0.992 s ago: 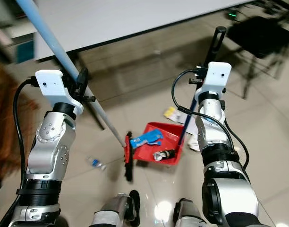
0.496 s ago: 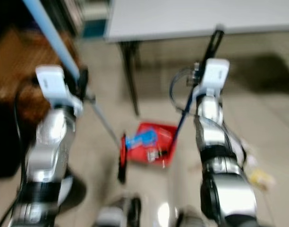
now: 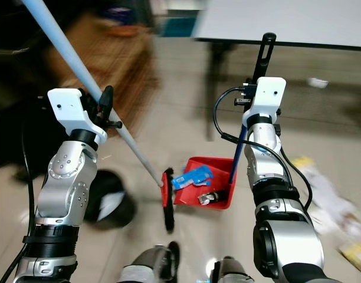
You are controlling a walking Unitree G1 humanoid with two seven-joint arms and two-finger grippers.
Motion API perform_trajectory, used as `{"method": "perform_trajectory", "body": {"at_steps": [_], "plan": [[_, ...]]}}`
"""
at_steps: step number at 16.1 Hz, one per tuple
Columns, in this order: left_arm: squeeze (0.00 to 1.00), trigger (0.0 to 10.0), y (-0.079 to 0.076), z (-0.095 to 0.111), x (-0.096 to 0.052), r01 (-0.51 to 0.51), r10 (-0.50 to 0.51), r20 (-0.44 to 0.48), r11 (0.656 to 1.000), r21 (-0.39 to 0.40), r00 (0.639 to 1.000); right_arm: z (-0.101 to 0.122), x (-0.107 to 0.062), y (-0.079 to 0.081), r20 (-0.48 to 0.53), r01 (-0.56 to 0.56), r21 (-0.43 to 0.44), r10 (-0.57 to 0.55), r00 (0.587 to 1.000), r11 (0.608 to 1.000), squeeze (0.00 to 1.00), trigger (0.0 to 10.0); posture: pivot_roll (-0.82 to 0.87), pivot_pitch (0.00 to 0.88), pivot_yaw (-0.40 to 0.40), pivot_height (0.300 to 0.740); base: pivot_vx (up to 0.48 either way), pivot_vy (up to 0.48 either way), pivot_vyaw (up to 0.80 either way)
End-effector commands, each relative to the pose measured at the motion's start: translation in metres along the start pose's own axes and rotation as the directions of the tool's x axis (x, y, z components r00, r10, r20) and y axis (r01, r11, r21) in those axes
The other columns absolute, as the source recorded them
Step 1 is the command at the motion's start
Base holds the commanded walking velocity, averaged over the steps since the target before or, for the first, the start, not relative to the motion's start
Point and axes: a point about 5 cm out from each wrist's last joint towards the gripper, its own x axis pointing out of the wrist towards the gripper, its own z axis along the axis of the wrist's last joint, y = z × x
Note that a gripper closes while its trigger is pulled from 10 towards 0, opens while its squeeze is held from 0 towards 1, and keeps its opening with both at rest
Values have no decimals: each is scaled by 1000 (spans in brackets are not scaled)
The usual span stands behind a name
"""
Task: Sweep floor
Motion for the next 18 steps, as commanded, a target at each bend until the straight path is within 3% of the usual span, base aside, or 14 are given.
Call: {"method": "perform_trajectory", "body": {"at_steps": [1,18], "plan": [[0,10000,1,14,1,-2,1,60,1000,20,998,6,1,2,34,0,26,-1,999,1000,0,10000,16,154,109,740,0,0,800],[0,10000,-17,9,2,49,-47,41,998,-29,998,6,2,2,32,-1,20,1,1000,1000,0,10000,19,173,109,740,0,0,800]]}}
